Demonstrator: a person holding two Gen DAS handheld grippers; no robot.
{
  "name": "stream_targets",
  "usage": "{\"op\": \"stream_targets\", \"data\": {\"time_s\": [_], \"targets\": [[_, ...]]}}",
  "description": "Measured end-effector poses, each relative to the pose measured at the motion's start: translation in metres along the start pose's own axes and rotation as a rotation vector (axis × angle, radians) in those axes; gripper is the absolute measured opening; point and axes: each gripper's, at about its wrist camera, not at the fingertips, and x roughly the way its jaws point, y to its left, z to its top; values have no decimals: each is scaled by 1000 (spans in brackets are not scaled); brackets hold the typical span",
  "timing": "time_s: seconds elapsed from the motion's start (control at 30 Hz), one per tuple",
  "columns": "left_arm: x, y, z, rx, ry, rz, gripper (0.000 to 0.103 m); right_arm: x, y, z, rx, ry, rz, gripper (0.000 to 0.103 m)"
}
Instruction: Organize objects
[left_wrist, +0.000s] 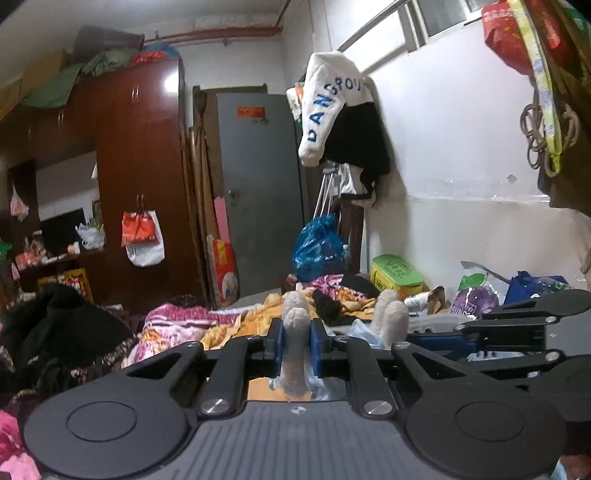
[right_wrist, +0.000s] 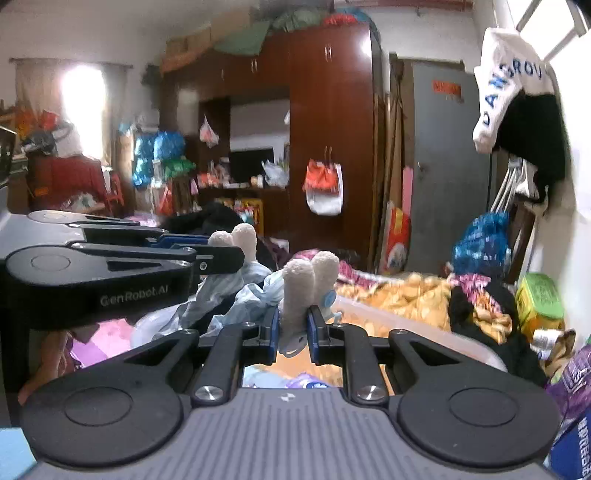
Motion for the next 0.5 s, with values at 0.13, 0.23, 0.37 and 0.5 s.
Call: {"op": "stream_targets", "data": {"time_s": [0.13, 0.23, 0.37, 0.5], "targets": [[3, 2, -2, 2, 13, 16, 18, 4, 1, -2, -12, 27, -13, 18], [7, 2, -1, 0, 25, 33, 18, 4, 2, 0, -17, 40, -16, 21], [13, -4, -4, 43, 29, 96, 54, 5, -2, 1, -31, 80, -63, 62], [-14, 0, -8, 32, -43, 110, 88, -33, -7, -10, -63, -34, -144, 103]]}}
